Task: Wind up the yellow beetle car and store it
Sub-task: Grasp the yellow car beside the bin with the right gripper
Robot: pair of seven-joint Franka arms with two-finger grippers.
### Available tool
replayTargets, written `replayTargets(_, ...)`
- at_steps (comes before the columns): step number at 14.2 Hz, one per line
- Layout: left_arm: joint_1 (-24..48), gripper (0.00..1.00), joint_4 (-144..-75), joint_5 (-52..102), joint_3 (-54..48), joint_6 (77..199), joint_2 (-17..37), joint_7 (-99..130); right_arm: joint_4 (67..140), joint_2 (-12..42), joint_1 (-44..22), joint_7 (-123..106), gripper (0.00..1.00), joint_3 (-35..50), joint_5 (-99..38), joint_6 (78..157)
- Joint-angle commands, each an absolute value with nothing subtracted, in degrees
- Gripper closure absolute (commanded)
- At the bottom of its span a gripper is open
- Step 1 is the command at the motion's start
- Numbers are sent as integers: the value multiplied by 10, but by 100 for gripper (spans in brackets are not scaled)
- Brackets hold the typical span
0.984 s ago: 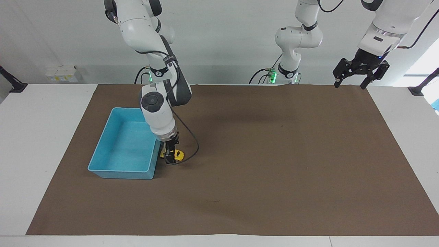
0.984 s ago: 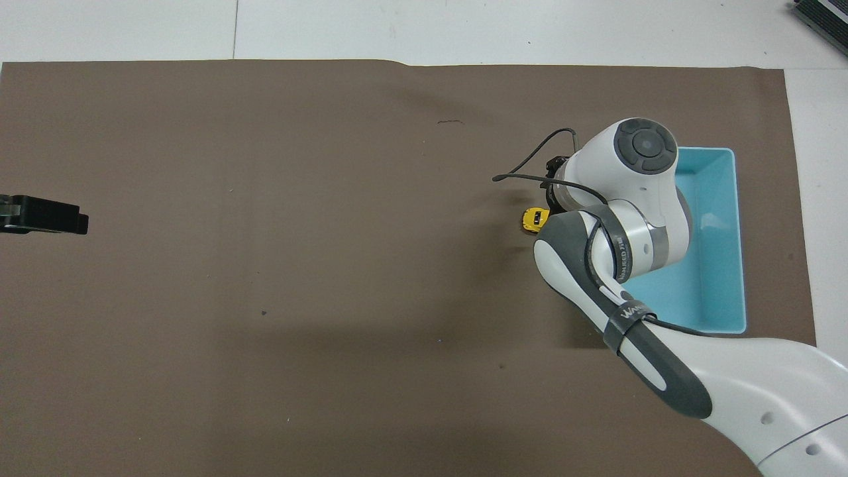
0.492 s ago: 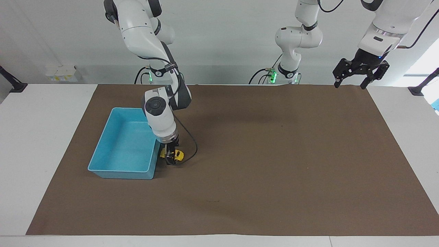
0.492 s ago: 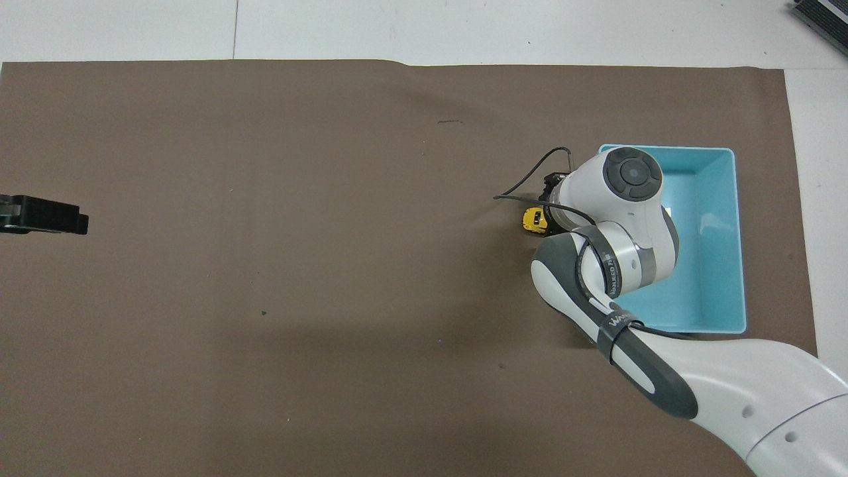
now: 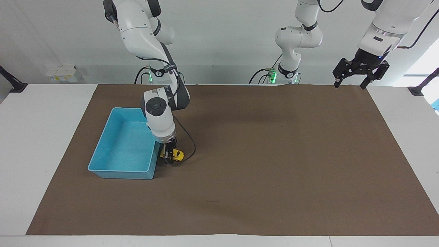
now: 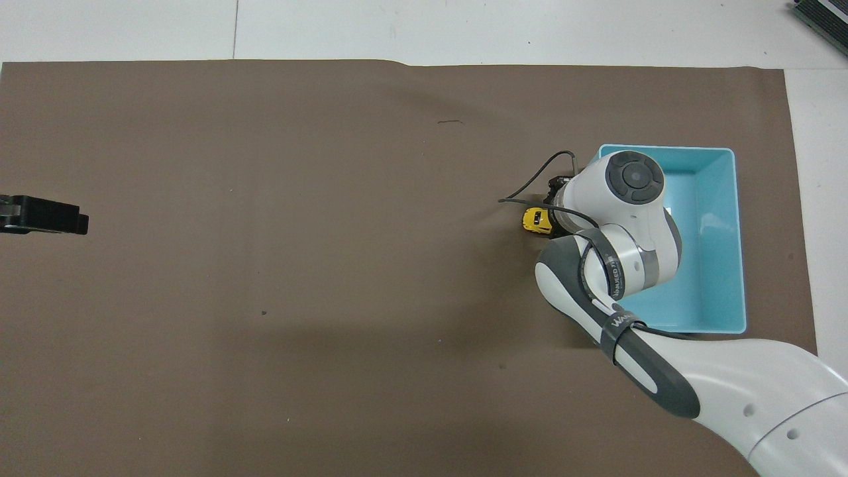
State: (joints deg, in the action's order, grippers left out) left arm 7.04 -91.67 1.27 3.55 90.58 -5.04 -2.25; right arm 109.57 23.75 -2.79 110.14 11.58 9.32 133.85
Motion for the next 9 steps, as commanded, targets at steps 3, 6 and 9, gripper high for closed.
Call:
replayTargets(3, 62, 0, -912, 11, 31, 896, -54, -27, 1100, 228, -40, 1111, 100, 120, 120, 1325)
replayTargets(6, 62, 0, -912, 11, 32, 896, -54, -27, 1072, 228, -47, 1112, 100, 121, 120, 1286)
replayTargets(9, 62, 0, -912, 11, 32, 896, -54, -27, 1060, 218, -51, 1107, 100, 126, 119, 1279)
